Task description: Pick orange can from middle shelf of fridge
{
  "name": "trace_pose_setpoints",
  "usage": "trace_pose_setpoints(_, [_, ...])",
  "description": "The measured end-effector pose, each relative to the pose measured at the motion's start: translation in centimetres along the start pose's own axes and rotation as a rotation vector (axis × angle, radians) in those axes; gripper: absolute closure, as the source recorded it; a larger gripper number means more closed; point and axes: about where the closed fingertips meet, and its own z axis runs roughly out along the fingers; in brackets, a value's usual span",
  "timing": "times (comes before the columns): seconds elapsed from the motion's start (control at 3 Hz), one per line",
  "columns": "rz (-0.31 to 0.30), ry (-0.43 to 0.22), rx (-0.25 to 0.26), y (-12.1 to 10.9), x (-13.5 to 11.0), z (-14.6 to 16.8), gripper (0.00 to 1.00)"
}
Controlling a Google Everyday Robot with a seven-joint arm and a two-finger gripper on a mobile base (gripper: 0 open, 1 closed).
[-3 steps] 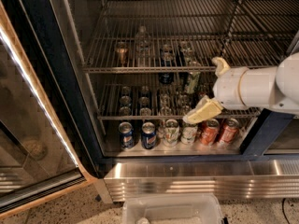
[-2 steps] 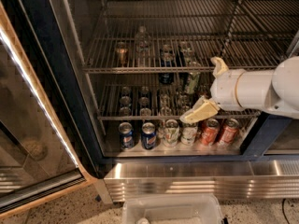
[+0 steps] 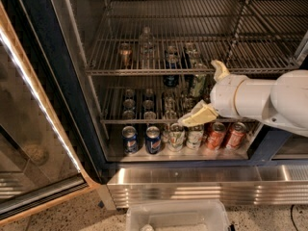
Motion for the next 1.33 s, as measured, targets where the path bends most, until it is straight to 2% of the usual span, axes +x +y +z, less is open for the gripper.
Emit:
trace_pose_setpoints(0.33, [0.000,0.000,0.000,0.0,0.0,0.0,0.00])
trace_pose_setpoints(1.0, [-0.069,-0.026,0.081,0.7,-3.3,-4.2,0.00])
trace_pose_setpoints(1.33, [-0.012,-0.074,0.067,2.6,-2.7,-3.4,0.00])
